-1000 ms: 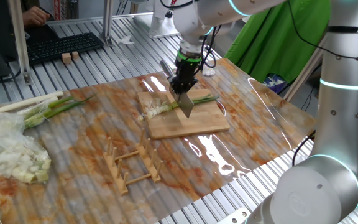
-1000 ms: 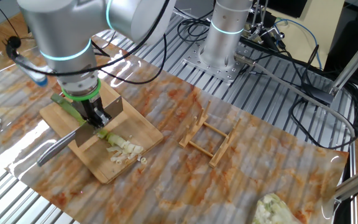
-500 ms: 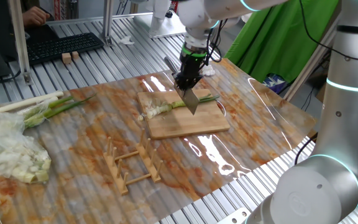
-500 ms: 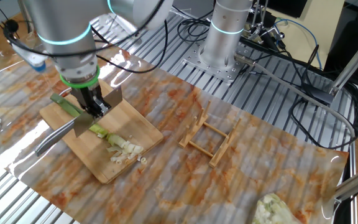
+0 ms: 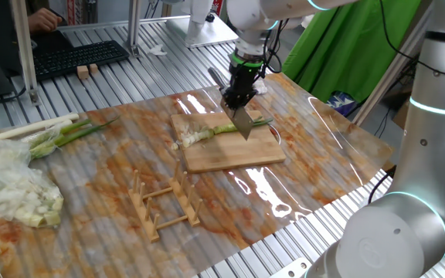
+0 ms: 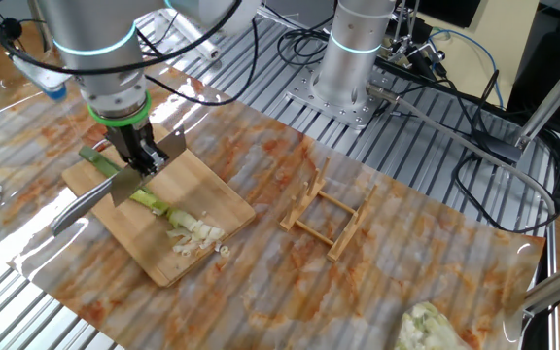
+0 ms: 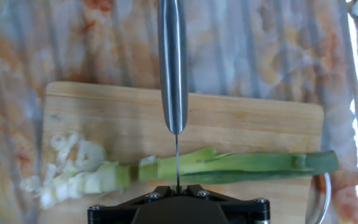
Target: Chop the scallions
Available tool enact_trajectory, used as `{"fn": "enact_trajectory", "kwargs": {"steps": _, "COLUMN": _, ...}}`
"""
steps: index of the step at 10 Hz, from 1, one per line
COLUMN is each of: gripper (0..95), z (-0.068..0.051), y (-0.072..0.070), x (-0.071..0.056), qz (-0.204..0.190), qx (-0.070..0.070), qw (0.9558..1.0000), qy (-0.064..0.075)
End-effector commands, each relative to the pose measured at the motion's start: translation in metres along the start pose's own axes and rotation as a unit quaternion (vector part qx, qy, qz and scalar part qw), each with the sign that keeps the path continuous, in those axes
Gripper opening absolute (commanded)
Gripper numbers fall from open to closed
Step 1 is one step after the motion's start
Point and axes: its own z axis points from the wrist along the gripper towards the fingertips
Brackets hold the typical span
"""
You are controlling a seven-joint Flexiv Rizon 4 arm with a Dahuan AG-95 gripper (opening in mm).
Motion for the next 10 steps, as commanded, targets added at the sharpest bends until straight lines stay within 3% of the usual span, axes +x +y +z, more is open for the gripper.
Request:
{"fn": "enact_trajectory", "kwargs": {"steps": 1, "gripper": 0.0, "z": 0.021, "y": 0.001, "x": -0.008, "qz": 0.001, "qx": -0.014, "qw": 0.9999, "qy": -0.002}}
{"fn": "enact_trajectory", "kwargs": {"steps": 3, "gripper": 0.0, "z": 0.055, "y": 0.009, "x": -0.015, "qz": 0.002, "qx": -0.021, "qw": 0.9996, "qy": -0.017}}
{"fn": "enact_trajectory", "kwargs": {"steps": 4, "gripper": 0.0, "z": 0.065, "y": 0.010, "x": -0.017, "qz": -0.004, "qx": -0.008, "qw": 0.9995, "qy": -0.031}}
{"fn": "enact_trajectory", "kwargs": {"steps": 5, "gripper": 0.0, "z": 0.056, "y": 0.008, "x": -0.017, "qz": -0.006, "qx": -0.010, "qw": 0.9999, "qy": -0.012}}
{"fn": "enact_trajectory", "kwargs": {"steps": 7, "gripper": 0.0, "z": 0.045, "y": 0.009, "x": -0.015, "qz": -0.002, "qx": -0.014, "qw": 0.9998, "qy": -0.011}}
{"fn": "enact_trajectory", "kwargs": {"steps": 9, "gripper": 0.0, "z": 0.031, "y": 0.006, "x": -0.012, "qz": -0.003, "qx": -0.003, "qw": 1.0000, "qy": -0.004}}
{"fn": "enact_trajectory", "kwargs": {"steps": 10, "gripper": 0.0, "z": 0.011, "y": 0.000, "x": -0.005, "qz": -0.006, "qx": 0.007, "qw": 1.0000, "qy": 0.002}}
